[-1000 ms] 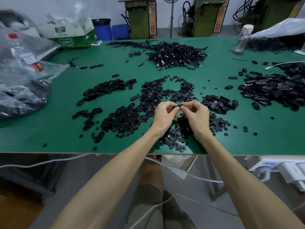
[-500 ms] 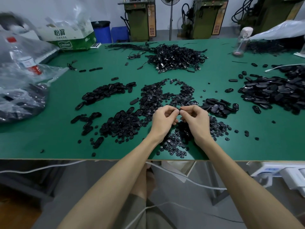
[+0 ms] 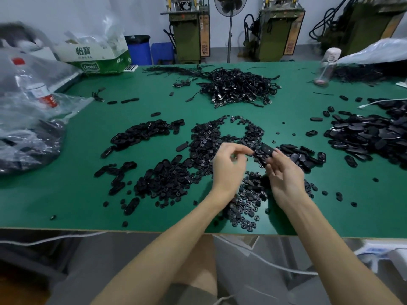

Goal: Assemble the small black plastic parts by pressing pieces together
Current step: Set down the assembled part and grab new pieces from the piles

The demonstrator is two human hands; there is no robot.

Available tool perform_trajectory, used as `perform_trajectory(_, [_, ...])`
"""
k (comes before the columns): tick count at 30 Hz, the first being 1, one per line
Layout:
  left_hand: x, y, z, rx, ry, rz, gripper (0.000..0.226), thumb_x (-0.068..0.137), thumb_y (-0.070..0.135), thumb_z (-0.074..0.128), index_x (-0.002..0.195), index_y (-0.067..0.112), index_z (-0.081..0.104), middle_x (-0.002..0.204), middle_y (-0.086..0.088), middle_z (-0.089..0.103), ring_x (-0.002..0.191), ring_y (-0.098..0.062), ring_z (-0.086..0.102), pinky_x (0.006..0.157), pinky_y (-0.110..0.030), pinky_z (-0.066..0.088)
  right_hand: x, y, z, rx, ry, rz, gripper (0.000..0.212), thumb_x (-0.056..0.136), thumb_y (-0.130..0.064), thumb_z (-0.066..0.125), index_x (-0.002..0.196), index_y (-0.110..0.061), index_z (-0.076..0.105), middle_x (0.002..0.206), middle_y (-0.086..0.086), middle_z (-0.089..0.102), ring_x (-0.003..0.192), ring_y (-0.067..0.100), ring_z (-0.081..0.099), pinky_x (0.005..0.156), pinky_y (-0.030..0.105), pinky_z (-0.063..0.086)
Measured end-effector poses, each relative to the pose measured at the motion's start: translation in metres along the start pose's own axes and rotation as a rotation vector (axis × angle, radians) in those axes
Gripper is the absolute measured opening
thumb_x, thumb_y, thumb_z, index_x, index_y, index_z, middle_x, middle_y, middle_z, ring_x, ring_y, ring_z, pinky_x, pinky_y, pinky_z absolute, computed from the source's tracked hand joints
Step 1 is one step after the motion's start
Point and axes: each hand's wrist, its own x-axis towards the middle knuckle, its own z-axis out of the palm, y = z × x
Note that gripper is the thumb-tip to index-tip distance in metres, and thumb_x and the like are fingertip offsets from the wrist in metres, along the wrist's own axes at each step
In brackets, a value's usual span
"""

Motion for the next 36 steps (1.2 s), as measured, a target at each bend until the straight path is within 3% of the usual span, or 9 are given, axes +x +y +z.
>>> perform_trajectory(3, [0.034, -0.003, -0.016, -0.229, 0.029, -0.388, 0.026, 0.099, 0.002, 0.055, 0.096, 0.024, 0.069, 0.101, 0.004, 0.07, 0.096, -0.01, 0.067, 0.085, -0.022, 0.052, -0.006, -0.004, -0.001, 0.065, -0.089, 0.079, 0.02, 0.093, -0.003, 0.067, 0.113, -0.005, 0.069, 0.085, 0.001, 0.072, 0.078, 0.009, 0.068, 0.078, 0.022, 0.056])
perform_trajectory(8, [0.1, -0.041, -0.087, 0.182, 0.082, -0.246, 0.027, 0.098, -0.004, 0.054, 0.113, 0.015, 0.066, 0.116, -0.002, 0.065, 0.106, -0.015, 0.062, 0.082, -0.014, 0.045, 0.0, -0.024, -0.005, -0.205, -0.103, -0.024, 0.021, 0.09, -0.005, 0.068, 0.111, -0.008, 0.072, 0.094, 0.005, 0.075, 0.085, 0.013, 0.07, 0.085, 0.027, 0.058])
perform_trajectory(11, [0.142, -0.076, -0.133, 0.435, 0.082, -0.183, 0.031, 0.1, 0.003, 0.056, 0.128, 0.014, 0.064, 0.13, -0.005, 0.06, 0.119, -0.018, 0.059, 0.101, -0.024, 0.047, 0.01, -0.034, -0.009, -0.654, -0.096, -0.228, 0.015, 0.095, -0.009, 0.068, 0.109, -0.011, 0.073, 0.106, 0.012, 0.074, 0.096, 0.028, 0.071, 0.093, 0.04, 0.057])
perform_trajectory(16, [0.2, -0.131, -0.19, 0.764, 0.004, -0.212, 0.046, 0.103, 0.043, 0.053, 0.148, 0.031, 0.052, 0.158, -0.001, 0.044, 0.145, -0.026, 0.04, 0.118, -0.057, 0.026, 0.031, -0.048, -0.026, -1.062, -0.145, -0.549, 0.017, 0.093, -0.011, 0.071, 0.101, -0.026, 0.072, 0.096, -0.007, 0.074, 0.086, 0.006, 0.069, 0.078, 0.01, 0.054])
perform_trajectory(19, [0.224, -0.15, -0.201, 0.861, -0.11, -0.253, 0.055, 0.103, 0.061, 0.043, 0.153, 0.038, 0.044, 0.165, 0.006, 0.034, 0.152, -0.025, 0.028, 0.119, -0.062, 0.018, 0.053, -0.058, -0.048, -1.178, -0.08, -0.61, 0.014, 0.091, -0.032, 0.071, 0.104, -0.039, 0.072, 0.099, -0.02, 0.073, 0.088, 0.0, 0.07, 0.075, 0.008, 0.055])
perform_trajectory(22, [0.238, -0.16, -0.193, 0.903, -0.255, -0.207, 0.058, 0.103, 0.066, 0.035, 0.154, 0.04, 0.041, 0.166, 0.009, 0.033, 0.154, -0.022, 0.026, 0.121, -0.064, 0.018, 0.082, -0.072, -0.087, -1.217, 0.044, -0.522, 0.043, 0.087, -0.064, 0.068, 0.117, -0.032, 0.07, 0.109, -0.015, 0.072, 0.099, 0.014, 0.072, 0.084, 0.04, 0.06])
perform_trajectory(26, [0.245, -0.165, -0.169, 0.908, -0.392, -0.104, 0.055, 0.104, 0.065, 0.034, 0.154, 0.044, 0.04, 0.166, 0.014, 0.032, 0.154, -0.019, 0.024, 0.122, -0.063, 0.015, 0.124, -0.084, -0.15, -1.179, 0.108, -0.452, 0.077, 0.074, -0.089, 0.062, 0.118, -0.025, 0.069, 0.116, -0.008, 0.072, 0.108, 0.025, 0.069, 0.093, 0.033, 0.053])
perform_trajectory(32, [0.227, -0.167, -0.149, 0.961, -0.505, 0.06, 0.044, 0.109, 0.051, 0.035, 0.151, 0.043, 0.045, 0.16, 0.017, 0.04, 0.149, -0.011, 0.032, 0.121, -0.05, 0.018, 0.086, -0.078, -0.092, -1.35, 0.147, -0.603, 0.014, 0.095, -0.045, 0.067, 0.108, -0.043, 0.071, 0.108, -0.008, 0.07, 0.097, 0.016, 0.067, 0.085, 0.036, 0.054])
perform_trajectory(36, [0.204, -0.158, -0.149, 0.905, -0.463, 0.105, 0.038, 0.11, 0.043, 0.039, 0.144, 0.037, 0.054, 0.154, 0.014, 0.048, 0.145, -0.009, 0.038, 0.118, -0.048, 0.021, 0.066, -0.078, -0.064, -1.46, 0.116, -0.715, 0.015, 0.096, -0.017, 0.069, 0.107, -0.025, 0.075, 0.107, 0.001, 0.066, 0.103, 0.023, 0.058, 0.091, 0.045, 0.05])
